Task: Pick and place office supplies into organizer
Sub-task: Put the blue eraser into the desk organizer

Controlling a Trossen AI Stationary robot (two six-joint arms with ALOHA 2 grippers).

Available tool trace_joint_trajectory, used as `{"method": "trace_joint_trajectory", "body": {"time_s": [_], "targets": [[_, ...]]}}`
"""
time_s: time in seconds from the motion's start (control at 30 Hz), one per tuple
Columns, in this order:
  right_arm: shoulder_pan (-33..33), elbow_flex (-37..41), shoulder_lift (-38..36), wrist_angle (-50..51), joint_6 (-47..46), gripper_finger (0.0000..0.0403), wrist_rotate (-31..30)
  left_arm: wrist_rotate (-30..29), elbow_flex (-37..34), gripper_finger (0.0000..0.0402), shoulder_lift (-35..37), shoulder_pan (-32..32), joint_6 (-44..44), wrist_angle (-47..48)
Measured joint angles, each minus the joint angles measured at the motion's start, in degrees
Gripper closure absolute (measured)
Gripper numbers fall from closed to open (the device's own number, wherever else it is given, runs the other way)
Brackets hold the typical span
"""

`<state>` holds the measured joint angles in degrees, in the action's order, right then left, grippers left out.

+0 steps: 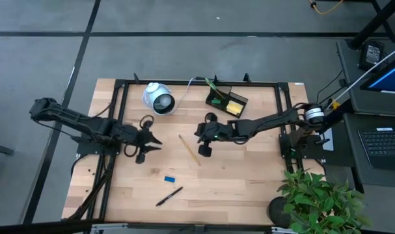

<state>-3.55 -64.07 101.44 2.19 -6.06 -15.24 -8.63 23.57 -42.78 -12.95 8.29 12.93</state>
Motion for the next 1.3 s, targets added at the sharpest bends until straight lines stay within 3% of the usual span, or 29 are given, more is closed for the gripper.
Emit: {"method": "trace_joint_trajectory", "body": {"time_s": [0.4, 0.57, 0.97, 1.3], "targets": [[0.0, 20.6, -13.0, -29.7, -1.1, 0.04, 3.3, 0.4, 8.6, 0.0265, -19.8, -7.1, 1.6, 2.1], [0.0, 24.6, -14.4, -32.8, -1.2, 0.04, 3.4, 1.2, 12.5, 0.0251, -28.4, -8.2, 1.9, 8.0], [-0.1, 25.0, -14.5, -34.7, 0.6, 0.04, 3.4, 4.3, 20.5, 0.0219, -44.2, -14.4, 5.9, 7.8], [-3.8, 25.0, -14.5, -35.4, 0.3, 0.04, 3.4, 5.1, 21.1, 0.0214, -50.8, -16.9, 10.6, 0.0]]}}
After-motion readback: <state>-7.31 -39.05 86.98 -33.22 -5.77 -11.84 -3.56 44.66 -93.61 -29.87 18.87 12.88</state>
